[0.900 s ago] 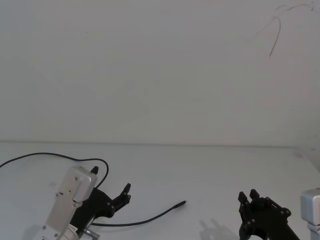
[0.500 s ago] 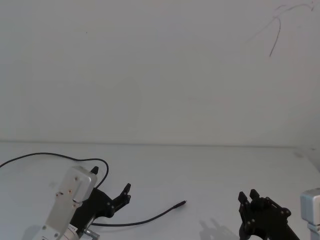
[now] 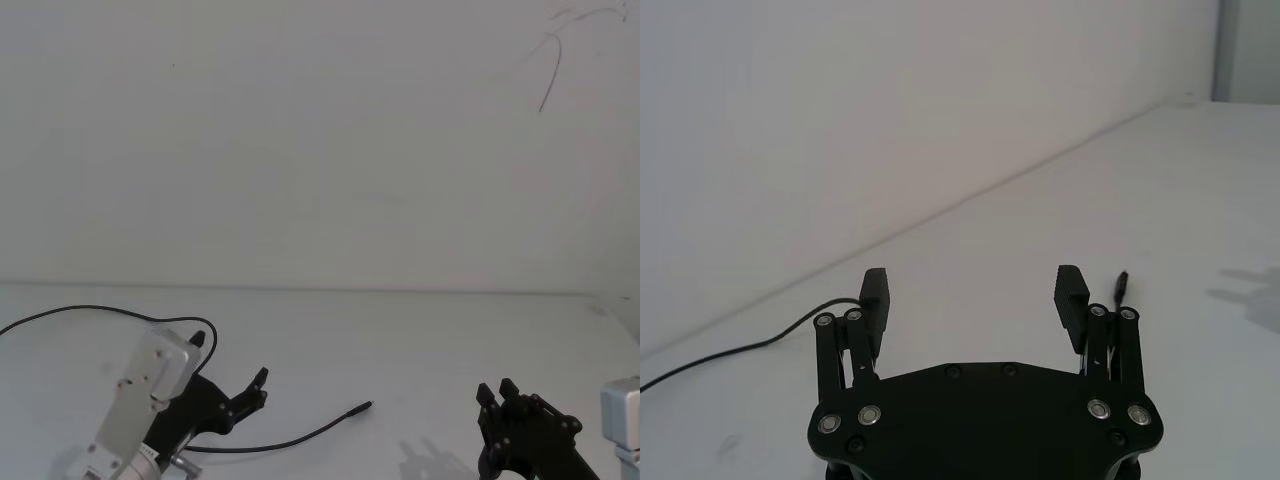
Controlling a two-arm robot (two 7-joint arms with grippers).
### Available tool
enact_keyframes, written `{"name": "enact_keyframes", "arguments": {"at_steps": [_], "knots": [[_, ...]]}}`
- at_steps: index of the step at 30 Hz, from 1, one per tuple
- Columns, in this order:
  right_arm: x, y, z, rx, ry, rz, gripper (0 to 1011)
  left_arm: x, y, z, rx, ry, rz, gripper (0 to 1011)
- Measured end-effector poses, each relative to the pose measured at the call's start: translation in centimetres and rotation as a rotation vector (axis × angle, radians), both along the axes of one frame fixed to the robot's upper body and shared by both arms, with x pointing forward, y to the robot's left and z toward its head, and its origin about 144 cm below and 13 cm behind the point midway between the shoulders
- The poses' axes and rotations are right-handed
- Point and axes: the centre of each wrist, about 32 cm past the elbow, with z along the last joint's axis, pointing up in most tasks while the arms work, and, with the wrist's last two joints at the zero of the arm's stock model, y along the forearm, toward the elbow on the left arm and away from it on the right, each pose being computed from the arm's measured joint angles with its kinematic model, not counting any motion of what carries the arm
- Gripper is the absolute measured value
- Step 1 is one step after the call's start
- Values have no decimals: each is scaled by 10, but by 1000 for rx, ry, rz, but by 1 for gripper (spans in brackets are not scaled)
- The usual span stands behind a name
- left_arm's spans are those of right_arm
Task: Pick up the data cable with the one hand.
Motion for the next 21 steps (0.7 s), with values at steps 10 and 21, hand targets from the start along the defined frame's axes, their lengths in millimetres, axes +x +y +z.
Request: {"name": "enact_keyframes", "arguments": {"at_steps": [10,21], "knots": [[0,0,0,0,0,0,251,12,6,10,73,18,-114,1001],[0,0,0,0,0,0,251,30,14,20,176,54,-267,1001]]}}
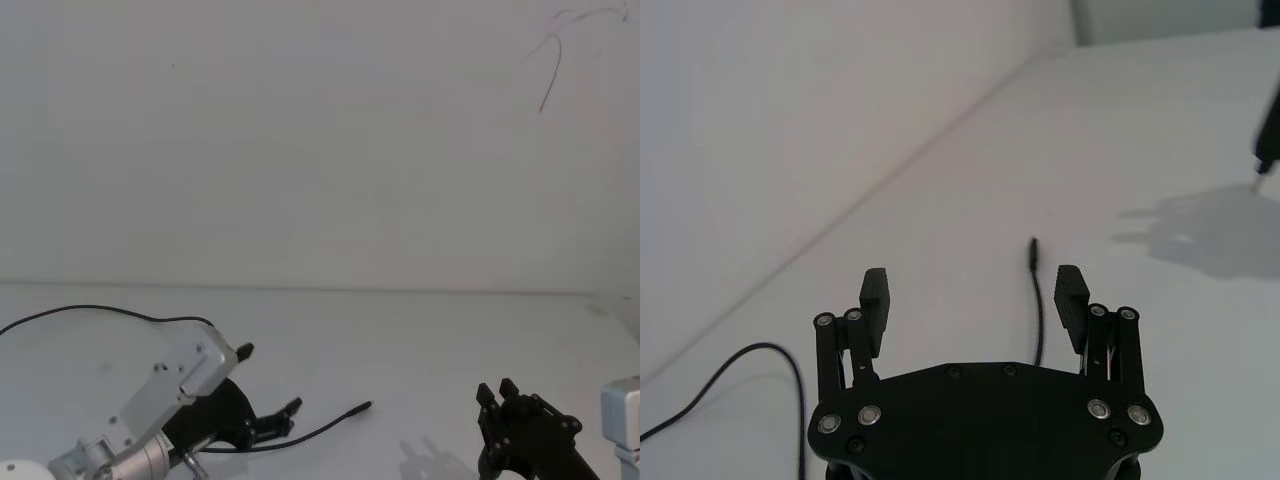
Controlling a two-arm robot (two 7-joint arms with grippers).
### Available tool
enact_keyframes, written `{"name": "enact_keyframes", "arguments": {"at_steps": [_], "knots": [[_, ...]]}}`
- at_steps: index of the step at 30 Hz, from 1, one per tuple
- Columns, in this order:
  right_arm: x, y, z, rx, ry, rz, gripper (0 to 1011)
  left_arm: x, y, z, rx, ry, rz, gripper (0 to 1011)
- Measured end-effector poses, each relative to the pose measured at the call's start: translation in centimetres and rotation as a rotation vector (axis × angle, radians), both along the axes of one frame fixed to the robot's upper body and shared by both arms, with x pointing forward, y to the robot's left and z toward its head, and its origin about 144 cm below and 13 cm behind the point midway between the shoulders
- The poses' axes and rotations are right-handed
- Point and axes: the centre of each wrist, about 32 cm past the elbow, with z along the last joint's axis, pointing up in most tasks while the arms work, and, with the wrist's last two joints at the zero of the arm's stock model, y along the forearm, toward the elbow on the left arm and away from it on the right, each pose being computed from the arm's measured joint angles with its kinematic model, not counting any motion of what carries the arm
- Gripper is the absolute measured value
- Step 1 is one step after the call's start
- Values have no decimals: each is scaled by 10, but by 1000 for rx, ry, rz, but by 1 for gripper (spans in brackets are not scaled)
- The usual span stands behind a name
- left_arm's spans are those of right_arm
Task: Pick up the data cable with the one hand.
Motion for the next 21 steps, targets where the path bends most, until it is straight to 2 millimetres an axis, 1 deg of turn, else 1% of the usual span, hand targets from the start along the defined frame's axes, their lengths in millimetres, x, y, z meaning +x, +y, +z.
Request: {"name": "enact_keyframes", "arguments": {"at_steps": [7,10,13,21], "knots": [[0,0,0,0,0,0,251,18,2,4,89,51,-115,1001],[0,0,0,0,0,0,251,24,3,3,115,72,-144,1001],[0,0,0,0,0,0,251,34,3,2,146,105,-178,1001],[0,0,0,0,0,0,251,50,2,-2,172,160,-200,1001]]}}
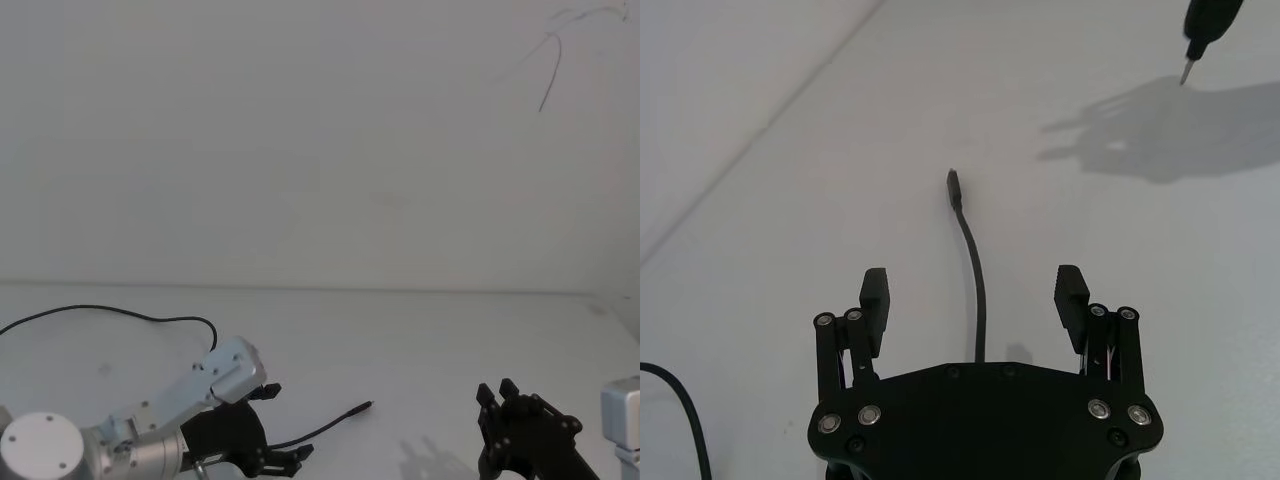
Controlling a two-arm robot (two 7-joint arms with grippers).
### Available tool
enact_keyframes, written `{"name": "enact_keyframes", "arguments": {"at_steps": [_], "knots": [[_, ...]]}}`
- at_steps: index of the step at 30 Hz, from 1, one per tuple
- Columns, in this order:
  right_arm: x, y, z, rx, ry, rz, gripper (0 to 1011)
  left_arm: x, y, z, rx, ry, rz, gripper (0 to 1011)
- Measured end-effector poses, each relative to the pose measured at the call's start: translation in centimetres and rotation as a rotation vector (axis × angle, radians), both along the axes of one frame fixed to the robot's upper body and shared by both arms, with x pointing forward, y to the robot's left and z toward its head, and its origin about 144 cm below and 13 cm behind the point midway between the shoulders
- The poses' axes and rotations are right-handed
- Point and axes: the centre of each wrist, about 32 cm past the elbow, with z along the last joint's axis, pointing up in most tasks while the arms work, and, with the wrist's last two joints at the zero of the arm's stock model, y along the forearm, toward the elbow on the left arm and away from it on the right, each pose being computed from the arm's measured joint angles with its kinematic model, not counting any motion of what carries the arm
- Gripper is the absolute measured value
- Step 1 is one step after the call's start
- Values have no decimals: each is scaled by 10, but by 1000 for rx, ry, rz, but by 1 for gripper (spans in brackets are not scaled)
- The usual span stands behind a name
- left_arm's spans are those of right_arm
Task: Pick up the data cable with the one hand.
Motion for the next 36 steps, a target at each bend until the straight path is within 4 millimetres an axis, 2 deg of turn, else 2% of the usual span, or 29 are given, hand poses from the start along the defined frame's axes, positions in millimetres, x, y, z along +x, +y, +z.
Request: {"name": "enact_keyframes", "arguments": {"at_steps": [15,36], "knots": [[0,0,0,0,0,0,251,18,-5,-9,-26,74,33,1001],[0,0,0,0,0,0,251,30,-20,-17,-36,137,37,1001]]}}
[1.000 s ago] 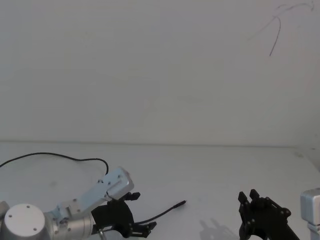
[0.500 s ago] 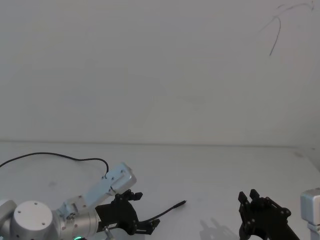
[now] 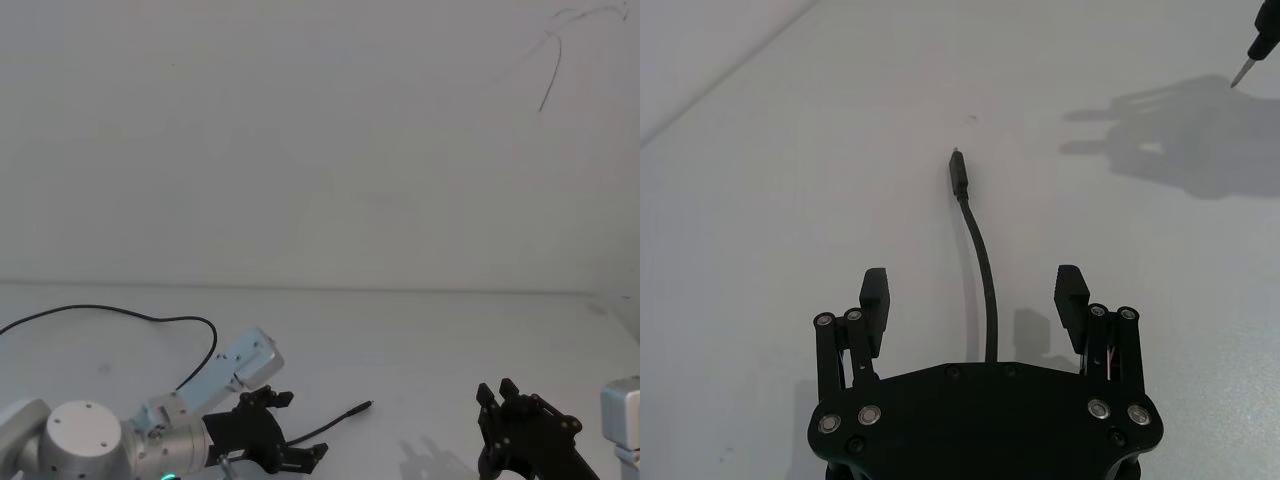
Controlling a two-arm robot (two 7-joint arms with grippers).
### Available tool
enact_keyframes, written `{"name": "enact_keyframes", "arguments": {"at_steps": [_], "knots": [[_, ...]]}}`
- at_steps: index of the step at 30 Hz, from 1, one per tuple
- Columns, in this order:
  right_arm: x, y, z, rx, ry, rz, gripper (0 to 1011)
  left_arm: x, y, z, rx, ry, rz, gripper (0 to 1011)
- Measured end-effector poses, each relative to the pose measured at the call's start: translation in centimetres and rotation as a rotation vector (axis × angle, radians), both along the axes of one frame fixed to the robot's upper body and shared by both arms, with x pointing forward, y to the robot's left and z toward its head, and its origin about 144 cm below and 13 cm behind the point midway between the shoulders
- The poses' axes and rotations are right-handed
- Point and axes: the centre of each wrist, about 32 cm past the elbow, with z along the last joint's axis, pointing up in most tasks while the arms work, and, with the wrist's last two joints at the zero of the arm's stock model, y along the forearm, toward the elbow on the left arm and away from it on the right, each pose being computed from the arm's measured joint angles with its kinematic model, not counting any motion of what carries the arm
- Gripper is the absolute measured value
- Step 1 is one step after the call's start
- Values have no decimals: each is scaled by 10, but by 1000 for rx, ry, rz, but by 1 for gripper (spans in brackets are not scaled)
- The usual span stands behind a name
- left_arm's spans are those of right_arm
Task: Pick up the data cable with the one hand.
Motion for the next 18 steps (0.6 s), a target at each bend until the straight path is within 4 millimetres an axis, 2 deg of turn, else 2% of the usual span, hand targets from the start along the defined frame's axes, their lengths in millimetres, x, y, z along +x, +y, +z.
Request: {"name": "enact_keyframes", "arguments": {"at_steps": [6,13,18], "knots": [[0,0,0,0,0,0,251,2,-3,-2,10,16,7,992],[0,0,0,0,0,0,251,3,-6,-5,16,32,19,840],[0,0,0,0,0,0,251,4,-7,-6,18,39,26,685]]}}
